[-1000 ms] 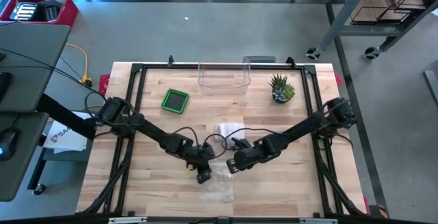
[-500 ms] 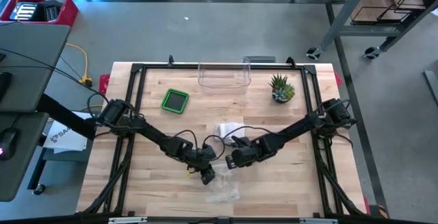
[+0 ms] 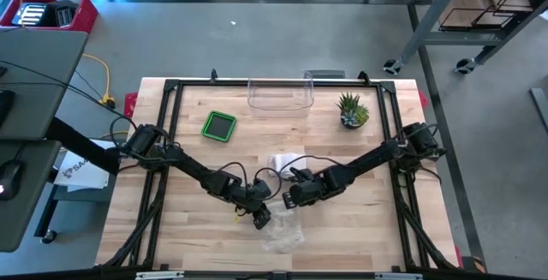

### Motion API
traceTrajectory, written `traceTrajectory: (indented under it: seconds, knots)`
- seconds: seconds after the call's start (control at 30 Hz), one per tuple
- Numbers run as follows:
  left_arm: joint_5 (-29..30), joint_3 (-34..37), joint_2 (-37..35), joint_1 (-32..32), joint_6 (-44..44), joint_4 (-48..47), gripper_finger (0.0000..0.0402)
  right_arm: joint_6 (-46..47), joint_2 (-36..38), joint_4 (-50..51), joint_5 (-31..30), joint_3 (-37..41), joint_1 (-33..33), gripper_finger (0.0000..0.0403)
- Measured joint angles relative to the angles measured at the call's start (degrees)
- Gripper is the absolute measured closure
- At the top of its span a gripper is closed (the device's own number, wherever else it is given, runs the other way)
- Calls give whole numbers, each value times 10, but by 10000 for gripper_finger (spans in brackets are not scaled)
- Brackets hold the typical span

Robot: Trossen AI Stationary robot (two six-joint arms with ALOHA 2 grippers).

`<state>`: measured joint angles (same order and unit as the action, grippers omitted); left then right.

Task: Roll bandage
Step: Open the transparent zip bag

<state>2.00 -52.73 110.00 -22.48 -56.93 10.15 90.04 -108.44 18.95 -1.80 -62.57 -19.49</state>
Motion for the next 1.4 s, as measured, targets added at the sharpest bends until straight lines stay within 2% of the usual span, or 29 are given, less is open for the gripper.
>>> traceTrajectory:
  seconds: [0.8, 1.4]
  knots:
    - [-3, 0, 0, 3, 6, -2, 402, -65, 0, -8, 5, 0, 28, 403]
    - [-9, 0, 0, 4, 26, -4, 402, -67, 1, -15, -5, 0, 30, 403]
